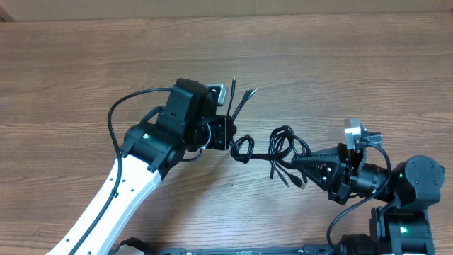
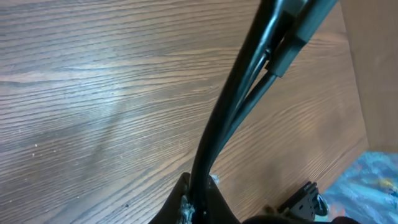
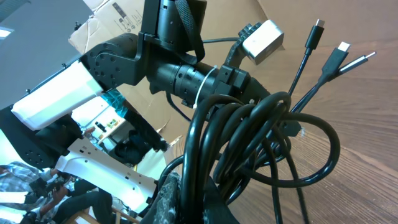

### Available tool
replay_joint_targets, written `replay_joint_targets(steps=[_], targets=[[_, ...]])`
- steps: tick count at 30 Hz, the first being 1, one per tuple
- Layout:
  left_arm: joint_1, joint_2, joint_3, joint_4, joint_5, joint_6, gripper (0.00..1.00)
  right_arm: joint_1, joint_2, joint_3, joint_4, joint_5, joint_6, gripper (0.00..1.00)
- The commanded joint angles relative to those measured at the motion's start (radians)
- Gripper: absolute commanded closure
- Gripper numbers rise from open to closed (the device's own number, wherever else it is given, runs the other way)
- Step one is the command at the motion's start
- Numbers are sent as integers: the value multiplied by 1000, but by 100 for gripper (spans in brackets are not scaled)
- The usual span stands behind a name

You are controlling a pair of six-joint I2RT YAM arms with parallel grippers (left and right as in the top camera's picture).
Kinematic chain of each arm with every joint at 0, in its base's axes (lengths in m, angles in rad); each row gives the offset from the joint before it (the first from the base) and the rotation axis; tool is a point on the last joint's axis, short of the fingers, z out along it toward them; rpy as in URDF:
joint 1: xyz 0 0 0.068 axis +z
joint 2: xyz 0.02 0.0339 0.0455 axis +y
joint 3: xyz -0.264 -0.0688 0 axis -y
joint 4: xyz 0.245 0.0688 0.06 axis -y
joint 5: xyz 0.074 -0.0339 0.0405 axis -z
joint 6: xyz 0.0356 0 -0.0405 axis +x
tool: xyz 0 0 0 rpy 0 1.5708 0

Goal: Untangle cables

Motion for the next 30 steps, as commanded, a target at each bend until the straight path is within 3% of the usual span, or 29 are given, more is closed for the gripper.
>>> replay_joint_targets(steps=[1, 2, 3, 4, 5, 11, 16, 21, 26, 30], targets=[[8, -9, 12, -8, -57, 3, 95, -1, -13, 5, 14, -21, 1, 96], [8, -9, 12, -12, -57, 14, 90, -1, -13, 5, 14, -21, 1, 96], [8, -9, 12, -16, -57, 20, 74, -1, -13, 5, 14, -21, 1, 96], [8, -9, 12, -19, -57, 25, 22, -1, -13, 5, 14, -21, 1, 96], [8, -9, 12, -19, -57, 33, 0, -1, -13, 5, 14, -21, 1, 96], [8, -10, 12, -10, 10, 89, 0, -1, -13, 5, 14, -21, -4, 96], [8, -11, 12, 55, 265, 280, 0, -1, -13, 5, -2, -21, -31, 96], [8, -11, 13, 97, 554, 505, 9, -1, -13, 5, -2, -21, -31, 96], [8, -11, 12, 94, 744, 694, 7, -1, -13, 5, -2, -21, -30, 96], [8, -11, 13, 94, 825, 772, 7, -1, -13, 5, -6, -21, -30, 96]])
